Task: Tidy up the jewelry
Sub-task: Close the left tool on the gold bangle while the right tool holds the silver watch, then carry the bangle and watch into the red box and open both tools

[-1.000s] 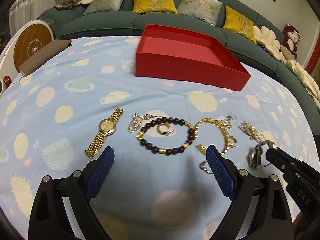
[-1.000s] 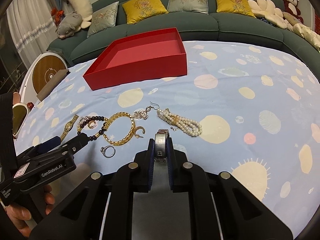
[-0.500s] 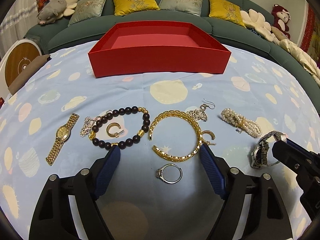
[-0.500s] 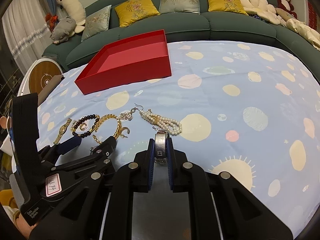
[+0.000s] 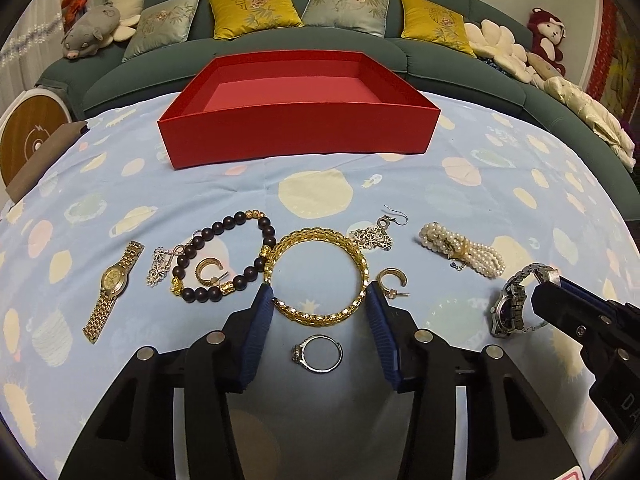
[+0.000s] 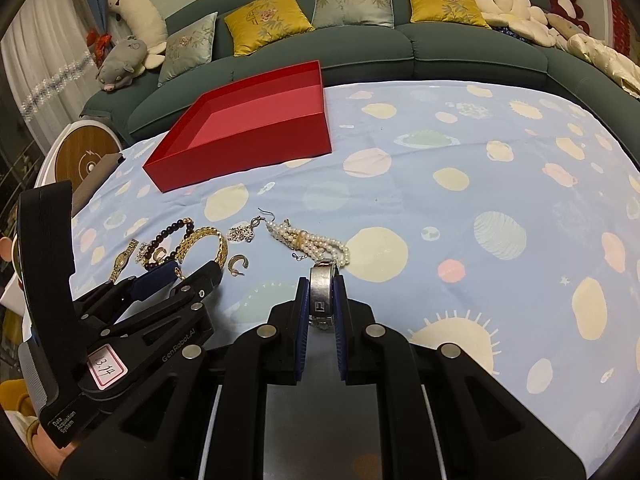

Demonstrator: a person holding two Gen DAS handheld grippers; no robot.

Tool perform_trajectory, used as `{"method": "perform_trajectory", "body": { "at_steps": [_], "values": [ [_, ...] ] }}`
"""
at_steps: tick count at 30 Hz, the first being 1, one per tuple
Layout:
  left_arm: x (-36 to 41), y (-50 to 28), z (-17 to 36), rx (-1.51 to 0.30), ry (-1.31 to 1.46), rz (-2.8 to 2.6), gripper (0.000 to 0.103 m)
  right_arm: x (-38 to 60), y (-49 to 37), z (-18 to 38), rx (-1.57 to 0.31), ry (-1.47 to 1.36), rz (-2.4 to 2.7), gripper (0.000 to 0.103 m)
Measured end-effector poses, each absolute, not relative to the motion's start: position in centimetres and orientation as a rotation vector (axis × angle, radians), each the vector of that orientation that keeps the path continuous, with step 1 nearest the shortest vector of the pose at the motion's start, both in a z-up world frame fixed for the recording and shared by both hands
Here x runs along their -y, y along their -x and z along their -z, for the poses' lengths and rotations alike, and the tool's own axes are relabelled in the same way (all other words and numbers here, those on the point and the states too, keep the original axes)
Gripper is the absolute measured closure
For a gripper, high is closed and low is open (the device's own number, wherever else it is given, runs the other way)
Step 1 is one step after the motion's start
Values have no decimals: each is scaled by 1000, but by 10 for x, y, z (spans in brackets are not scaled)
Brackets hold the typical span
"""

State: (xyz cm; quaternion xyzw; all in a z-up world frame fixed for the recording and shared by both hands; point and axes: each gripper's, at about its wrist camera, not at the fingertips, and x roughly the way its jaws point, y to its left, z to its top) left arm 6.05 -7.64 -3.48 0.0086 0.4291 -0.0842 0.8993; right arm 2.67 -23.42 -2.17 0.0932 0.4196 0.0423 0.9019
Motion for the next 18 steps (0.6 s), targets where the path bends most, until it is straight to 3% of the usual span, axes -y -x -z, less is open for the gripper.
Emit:
{"method": "perform_trajectory", "body": {
  "at_steps": [18],
  "values": [
    [35, -39, -27, -794, 103, 243, 58, 209, -30, -8, -795, -172, -152, 92]
  ]
}}
